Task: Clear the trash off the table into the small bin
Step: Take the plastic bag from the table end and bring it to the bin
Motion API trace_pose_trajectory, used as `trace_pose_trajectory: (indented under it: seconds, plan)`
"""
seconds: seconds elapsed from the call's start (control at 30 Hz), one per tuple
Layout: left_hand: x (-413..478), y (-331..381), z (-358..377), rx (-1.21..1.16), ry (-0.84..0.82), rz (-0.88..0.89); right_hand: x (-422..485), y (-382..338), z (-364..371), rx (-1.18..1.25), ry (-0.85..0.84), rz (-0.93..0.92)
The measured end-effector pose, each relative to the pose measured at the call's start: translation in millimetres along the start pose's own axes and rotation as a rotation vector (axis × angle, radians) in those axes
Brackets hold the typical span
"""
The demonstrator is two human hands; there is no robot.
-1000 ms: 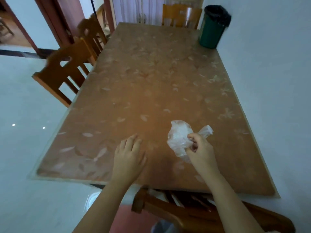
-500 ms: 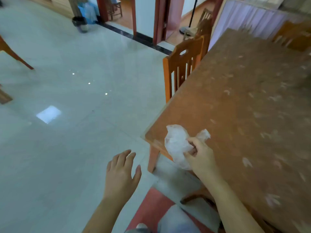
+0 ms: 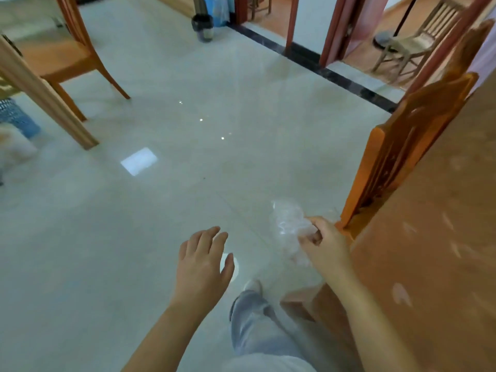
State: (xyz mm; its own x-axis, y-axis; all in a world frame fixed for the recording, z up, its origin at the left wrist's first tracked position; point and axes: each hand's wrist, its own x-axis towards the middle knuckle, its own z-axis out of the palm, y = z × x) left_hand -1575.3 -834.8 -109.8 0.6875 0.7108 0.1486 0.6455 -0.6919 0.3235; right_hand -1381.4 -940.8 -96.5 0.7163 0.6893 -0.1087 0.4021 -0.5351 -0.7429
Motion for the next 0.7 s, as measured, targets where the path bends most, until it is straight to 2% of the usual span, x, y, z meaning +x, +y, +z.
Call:
trace_pose_trajectory:
  seconds: [0.2,0.5,0.7]
  plan:
    - [138,1,-13,0.001,0.001,0.096,112,-24,-6,0.031,0.055,0.034]
    - [300,-32,20,-0.06,-0.098,0.222,223,-35,-8,0.066,0.202,0.195]
    - [446,-72,24,-0.115,-0.066,0.27,344,-88,4,0.085,0.303,0.166]
